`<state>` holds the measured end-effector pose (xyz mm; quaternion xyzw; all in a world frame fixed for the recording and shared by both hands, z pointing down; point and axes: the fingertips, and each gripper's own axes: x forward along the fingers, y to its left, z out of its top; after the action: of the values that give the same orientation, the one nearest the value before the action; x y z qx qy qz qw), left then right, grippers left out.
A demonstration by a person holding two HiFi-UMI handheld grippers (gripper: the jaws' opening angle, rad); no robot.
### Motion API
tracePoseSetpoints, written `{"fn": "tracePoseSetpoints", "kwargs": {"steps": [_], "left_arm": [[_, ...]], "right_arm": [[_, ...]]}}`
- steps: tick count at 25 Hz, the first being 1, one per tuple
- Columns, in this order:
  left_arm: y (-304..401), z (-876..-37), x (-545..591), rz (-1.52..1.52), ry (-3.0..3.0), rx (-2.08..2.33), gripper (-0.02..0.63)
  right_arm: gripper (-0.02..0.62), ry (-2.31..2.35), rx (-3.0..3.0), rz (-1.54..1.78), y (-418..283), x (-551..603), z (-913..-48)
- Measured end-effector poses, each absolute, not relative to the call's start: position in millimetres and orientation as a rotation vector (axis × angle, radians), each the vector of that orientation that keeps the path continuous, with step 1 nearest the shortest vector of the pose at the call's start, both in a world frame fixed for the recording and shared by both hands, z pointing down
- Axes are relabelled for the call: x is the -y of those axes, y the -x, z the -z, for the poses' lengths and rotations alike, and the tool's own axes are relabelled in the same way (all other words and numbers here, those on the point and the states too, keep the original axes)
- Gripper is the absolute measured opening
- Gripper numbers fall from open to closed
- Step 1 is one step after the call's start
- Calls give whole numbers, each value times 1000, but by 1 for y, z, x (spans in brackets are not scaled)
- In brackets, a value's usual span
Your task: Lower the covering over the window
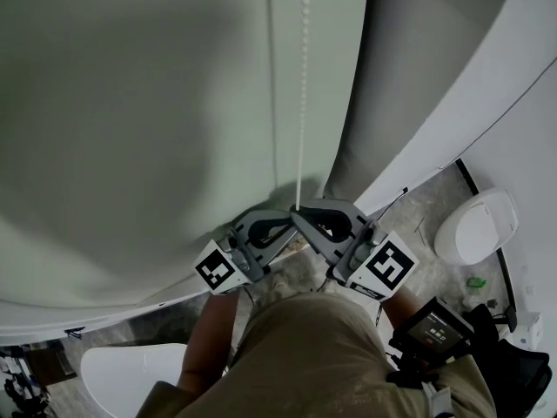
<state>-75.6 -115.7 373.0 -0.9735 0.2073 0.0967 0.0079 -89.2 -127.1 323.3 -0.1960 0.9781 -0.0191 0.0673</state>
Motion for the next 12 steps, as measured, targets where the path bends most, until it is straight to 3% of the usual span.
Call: {"fn": "tracePoseSetpoints", "kwargs": {"steps": [3,4,5,8,12], "left_arm": [[83,-369,110,-405,3086,-575,37],[88,-362,107,-482,3084,-555,114],[92,-352,106,-555,3072,-548,147],[94,-321,108,-634,3010,-577,147],[79,-302,131,-486,2945,-704,126]], "right_arm": [[6,601,-2924,107,84,134,-328],[6,606,-2917,116,82,136,-330],[6,607,-2915,125,80,137,-333],[6,598,-2943,159,86,135,-354],[6,568,-2965,188,99,127,-364]]}}
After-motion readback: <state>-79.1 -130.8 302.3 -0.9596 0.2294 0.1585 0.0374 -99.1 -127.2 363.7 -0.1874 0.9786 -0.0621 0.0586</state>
